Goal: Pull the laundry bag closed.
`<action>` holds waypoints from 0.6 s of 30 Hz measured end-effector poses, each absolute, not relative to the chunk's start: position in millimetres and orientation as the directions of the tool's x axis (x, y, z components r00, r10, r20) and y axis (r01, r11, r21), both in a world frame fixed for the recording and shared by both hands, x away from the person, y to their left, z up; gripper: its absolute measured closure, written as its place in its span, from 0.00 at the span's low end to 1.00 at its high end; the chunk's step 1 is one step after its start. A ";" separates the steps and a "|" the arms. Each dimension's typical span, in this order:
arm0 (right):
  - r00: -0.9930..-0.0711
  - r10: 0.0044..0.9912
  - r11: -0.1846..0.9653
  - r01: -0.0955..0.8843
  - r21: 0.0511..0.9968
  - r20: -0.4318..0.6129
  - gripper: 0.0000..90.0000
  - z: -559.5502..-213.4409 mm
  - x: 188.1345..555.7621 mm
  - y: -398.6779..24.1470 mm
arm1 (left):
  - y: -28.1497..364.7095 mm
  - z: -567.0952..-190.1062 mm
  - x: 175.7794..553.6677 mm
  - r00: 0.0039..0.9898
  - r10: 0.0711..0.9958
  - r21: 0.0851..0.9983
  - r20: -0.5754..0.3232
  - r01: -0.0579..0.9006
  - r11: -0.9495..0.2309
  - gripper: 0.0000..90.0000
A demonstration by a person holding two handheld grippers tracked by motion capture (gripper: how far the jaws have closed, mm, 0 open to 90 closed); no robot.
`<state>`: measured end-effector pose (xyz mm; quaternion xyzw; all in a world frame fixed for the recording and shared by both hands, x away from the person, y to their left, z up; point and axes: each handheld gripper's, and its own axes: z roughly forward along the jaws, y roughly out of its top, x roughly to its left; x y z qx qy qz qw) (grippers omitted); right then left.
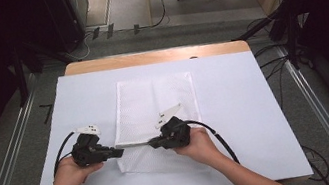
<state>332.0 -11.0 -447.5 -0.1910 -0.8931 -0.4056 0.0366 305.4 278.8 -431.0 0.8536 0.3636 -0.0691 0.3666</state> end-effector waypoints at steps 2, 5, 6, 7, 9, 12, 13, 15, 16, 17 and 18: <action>-0.923 0.314 0.599 0.375 0.708 0.223 0.98 -448.2 332.0 -12.7 | 278.9 -431.0 305.4 0.727 0.568 0.574 -0.386 0.671 -0.469 0.98; -0.921 0.317 0.603 0.379 0.702 0.224 0.98 -449.7 331.5 -15.8 | 279.4 -431.1 305.5 0.728 0.570 0.573 -0.381 0.670 -0.472 0.98; -0.922 0.313 0.603 0.378 0.703 0.227 0.98 -450.2 332.1 -17.1 | 279.3 -431.0 305.3 0.726 0.573 0.574 -0.380 0.671 -0.470 0.98; -0.920 0.319 0.599 0.383 0.703 0.228 0.98 -450.0 332.0 -18.8 | 279.3 -431.0 305.4 0.728 0.571 0.575 -0.379 0.669 -0.471 0.98; -0.920 0.314 0.595 0.383 0.706 0.234 0.98 -449.2 332.8 -21.7 | 278.8 -431.0 304.8 0.730 0.572 0.579 -0.375 0.666 -0.471 0.98; -0.920 0.312 0.593 0.385 0.708 0.238 0.98 -448.3 332.9 -24.8 | 279.0 -430.5 304.4 0.732 0.570 0.578 -0.374 0.664 -0.474 0.98; -0.917 0.317 0.594 0.390 0.704 0.240 0.98 -448.2 332.8 -25.6 | 279.0 -430.7 304.3 0.732 0.568 0.579 -0.377 0.665 -0.472 0.98; -0.919 0.314 0.598 0.387 0.701 0.239 0.98 -448.9 333.0 -27.4 | 279.1 -431.2 304.3 0.731 0.567 0.578 -0.379 0.666 -0.472 0.98; -0.918 0.317 0.599 0.389 0.700 0.238 0.98 -448.9 333.1 -28.4 | 279.2 -431.3 304.3 0.730 0.568 0.576 -0.380 0.668 -0.471 0.98; -0.917 0.317 0.597 0.390 0.701 0.241 0.98 -449.0 333.4 -29.2 | 279.2 -431.3 304.3 0.730 0.568 0.576 -0.381 0.668 -0.472 0.98; -0.915 0.321 0.596 0.395 0.698 0.244 0.98 -448.6 333.3 -30.2 | 279.3 -431.5 304.4 0.730 0.567 0.576 -0.383 0.668 -0.471 0.98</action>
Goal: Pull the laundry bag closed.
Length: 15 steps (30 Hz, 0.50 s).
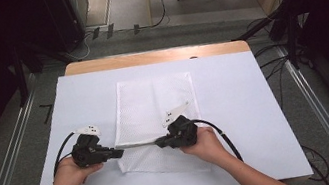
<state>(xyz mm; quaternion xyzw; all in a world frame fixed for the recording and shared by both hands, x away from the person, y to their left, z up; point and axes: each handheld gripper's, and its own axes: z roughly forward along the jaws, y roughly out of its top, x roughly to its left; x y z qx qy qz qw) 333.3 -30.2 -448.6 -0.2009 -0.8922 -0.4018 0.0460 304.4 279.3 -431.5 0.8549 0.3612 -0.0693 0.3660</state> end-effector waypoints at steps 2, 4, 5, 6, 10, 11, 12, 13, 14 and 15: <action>-0.916 0.320 0.598 0.393 0.699 0.241 0.98 -447.9 333.5 -32.4 | 279.5 -431.5 304.4 0.729 0.568 0.575 -0.382 0.669 -0.471 0.98; -0.915 0.326 0.597 0.395 0.698 0.239 0.98 -447.6 333.9 -35.1 | 279.7 -431.6 304.7 0.728 0.568 0.572 -0.383 0.670 -0.473 0.98; -0.913 0.331 0.597 0.398 0.697 0.238 0.98 -447.6 334.1 -36.6 | 279.6 -431.6 304.6 0.728 0.569 0.572 -0.384 0.671 -0.473 0.98; -0.913 0.331 0.599 0.399 0.694 0.239 0.98 -447.4 334.0 -38.2 | 279.6 -431.7 304.7 0.728 0.567 0.572 -0.384 0.670 -0.473 0.98; -0.911 0.337 0.600 0.402 0.691 0.237 0.98 -447.9 333.4 -45.0 | 279.1 -431.8 304.5 0.731 0.568 0.575 -0.379 0.667 -0.474 0.98; -0.908 0.344 0.600 0.409 0.687 0.240 0.98 -447.8 332.6 -46.6 | 279.2 -431.8 304.6 0.731 0.567 0.575 -0.380 0.667 -0.474 0.98; -0.910 0.339 0.602 0.405 0.689 0.239 0.98 -448.2 333.0 -48.1 | 279.2 -431.8 304.5 0.730 0.569 0.575 -0.379 0.667 -0.474 0.98; -0.905 0.347 0.599 0.415 0.685 0.245 0.98 -448.1 332.3 -49.4 | 279.2 -431.8 304.5 0.730 0.568 0.575 -0.379 0.667 -0.474 0.98; -0.908 0.345 0.602 0.408 0.686 0.237 0.98 -448.3 332.6 -50.7 | 279.2 -432.0 304.5 0.730 0.568 0.576 -0.379 0.667 -0.473 0.98; -0.907 0.346 0.604 0.410 0.683 0.239 0.98 -448.5 332.6 -52.0 | 279.4 -431.9 304.4 0.729 0.571 0.575 -0.378 0.668 -0.473 0.98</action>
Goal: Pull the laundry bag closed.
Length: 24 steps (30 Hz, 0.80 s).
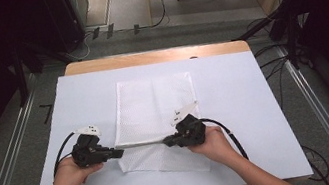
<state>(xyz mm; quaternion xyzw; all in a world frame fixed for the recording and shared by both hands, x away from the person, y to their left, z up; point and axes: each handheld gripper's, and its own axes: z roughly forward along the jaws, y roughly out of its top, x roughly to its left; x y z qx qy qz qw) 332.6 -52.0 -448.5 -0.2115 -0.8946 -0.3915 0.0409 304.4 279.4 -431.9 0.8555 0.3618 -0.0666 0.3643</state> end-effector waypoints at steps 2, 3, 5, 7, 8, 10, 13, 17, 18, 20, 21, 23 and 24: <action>-0.906 0.350 0.605 0.412 0.681 0.237 0.98 -448.9 332.9 -54.9 | 280.1 -431.7 304.3 0.726 0.574 0.573 -0.380 0.671 -0.470 0.98; -0.902 0.359 0.603 0.422 0.677 0.242 0.98 -448.9 332.5 -56.6 | 280.2 -432.1 304.2 0.724 0.574 0.576 -0.383 0.673 -0.464 0.98; -0.899 0.362 0.602 0.426 0.675 0.244 0.98 -448.9 332.8 -60.5 | 280.2 -432.0 304.1 0.724 0.574 0.575 -0.382 0.672 -0.466 0.98; -0.899 0.363 0.602 0.427 0.674 0.245 0.98 -448.8 332.5 -63.3 | 280.1 -432.2 304.2 0.724 0.574 0.575 -0.382 0.673 -0.466 0.98; -0.899 0.363 0.603 0.426 0.675 0.244 0.98 -449.0 332.3 -64.2 | 280.1 -432.2 304.2 0.724 0.575 0.575 -0.380 0.672 -0.466 0.98; -0.899 0.365 0.605 0.426 0.673 0.241 0.98 -448.8 331.7 -66.0 | 280.3 -432.3 304.3 0.726 0.574 0.575 -0.379 0.671 -0.468 0.98; -0.901 0.364 0.608 0.422 0.672 0.236 0.98 -448.6 331.6 -69.3 | 280.1 -432.3 304.3 0.728 0.574 0.573 -0.375 0.669 -0.474 0.98; -0.897 0.371 0.608 0.430 0.668 0.239 0.98 -447.9 330.0 -75.5 | 280.1 -432.4 304.3 0.728 0.573 0.574 -0.375 0.668 -0.473 0.98; -0.896 0.374 0.608 0.431 0.667 0.238 0.98 -447.6 330.0 -77.4 | 280.2 -432.5 304.3 0.729 0.572 0.575 -0.376 0.668 -0.473 0.98; -0.894 0.376 0.604 0.435 0.668 0.243 0.98 -447.6 330.3 -80.4 | 280.1 -432.5 304.3 0.729 0.572 0.574 -0.376 0.668 -0.474 0.98; -0.892 0.379 0.602 0.440 0.666 0.246 0.98 -447.5 329.9 -81.9 | 280.1 -432.5 304.1 0.728 0.573 0.575 -0.375 0.668 -0.473 0.98; -0.894 0.379 0.609 0.435 0.663 0.238 0.98 -446.8 328.8 -83.9 | 280.4 -432.6 304.0 0.727 0.574 0.575 -0.376 0.669 -0.471 0.98; -0.894 0.380 0.610 0.435 0.662 0.237 0.98 -446.3 328.2 -85.0 | 280.5 -432.6 304.0 0.728 0.574 0.575 -0.375 0.669 -0.471 0.98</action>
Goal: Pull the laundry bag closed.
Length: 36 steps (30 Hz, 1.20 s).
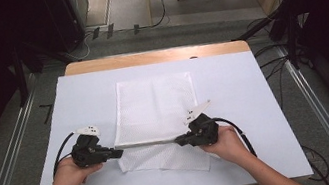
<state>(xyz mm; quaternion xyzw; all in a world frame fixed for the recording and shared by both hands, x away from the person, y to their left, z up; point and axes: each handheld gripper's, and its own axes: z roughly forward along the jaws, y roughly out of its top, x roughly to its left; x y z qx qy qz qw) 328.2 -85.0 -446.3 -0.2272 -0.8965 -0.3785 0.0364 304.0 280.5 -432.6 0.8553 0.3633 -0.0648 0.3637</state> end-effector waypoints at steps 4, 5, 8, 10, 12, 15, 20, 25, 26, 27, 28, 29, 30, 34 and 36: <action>-0.891 0.384 0.605 0.440 0.664 0.241 0.98 -446.4 329.2 -91.4 | 280.2 -432.8 303.8 0.730 0.572 0.574 -0.375 0.667 -0.475 0.98; -0.888 0.389 0.603 0.447 0.660 0.247 0.98 -446.1 329.1 -93.5 | 280.1 -432.9 303.9 0.731 0.570 0.575 -0.375 0.666 -0.476 0.98; -0.885 0.394 0.605 0.452 0.656 0.247 0.98 -446.3 329.0 -97.5 | 280.1 -433.2 303.9 0.731 0.571 0.572 -0.375 0.667 -0.478 0.98; -0.882 0.398 0.604 0.459 0.652 0.251 0.98 -446.7 329.5 -100.1 | 280.1 -433.1 303.5 0.728 0.574 0.571 -0.374 0.669 -0.476 0.98; -0.884 0.396 0.604 0.454 0.656 0.247 0.98 -447.3 330.6 -102.9 | 280.3 -433.2 303.4 0.730 0.572 0.572 -0.374 0.667 -0.478 0.98; -0.879 0.407 0.602 0.463 0.651 0.249 0.98 -446.4 330.5 -107.7 | 280.6 -433.5 303.4 0.729 0.574 0.572 -0.372 0.667 -0.477 0.98; -0.869 0.423 0.593 0.478 0.647 0.255 0.98 -445.9 332.1 -119.9 | 280.1 -434.0 303.3 0.728 0.575 0.571 -0.374 0.669 -0.476 0.98; -0.864 0.433 0.594 0.488 0.639 0.258 0.98 -447.5 332.1 -129.4 | 280.3 -434.1 303.6 0.732 0.572 0.567 -0.371 0.666 -0.485 0.98; -0.860 0.437 0.589 0.496 0.638 0.265 0.98 -447.4 331.5 -131.6 | 280.1 -434.3 303.6 0.732 0.572 0.569 -0.371 0.666 -0.483 0.98; -0.859 0.440 0.591 0.497 0.636 0.263 0.98 -447.2 331.5 -132.8 | 280.1 -434.4 303.6 0.732 0.572 0.568 -0.370 0.665 -0.485 0.98; -0.861 0.438 0.591 0.493 0.638 0.259 0.98 -447.3 331.6 -134.6 | 279.9 -434.5 303.6 0.733 0.571 0.568 -0.370 0.665 -0.485 0.98; -0.858 0.441 0.590 0.499 0.635 0.263 0.98 -446.9 331.2 -136.2 | 279.8 -434.6 303.6 0.734 0.569 0.566 -0.372 0.665 -0.487 0.98; -0.859 0.440 0.589 0.496 0.638 0.261 0.98 -447.0 331.3 -137.9 | 279.4 -434.8 303.3 0.731 0.570 0.565 -0.376 0.668 -0.484 0.98; -0.852 0.452 0.586 0.507 0.632 0.264 0.98 -446.7 330.7 -144.0 | 279.5 -434.9 303.6 0.733 0.568 0.562 -0.376 0.667 -0.489 0.98; -0.848 0.459 0.585 0.513 0.628 0.265 0.98 -447.0 330.6 -147.6 | 279.3 -434.9 303.6 0.734 0.568 0.561 -0.373 0.666 -0.492 0.98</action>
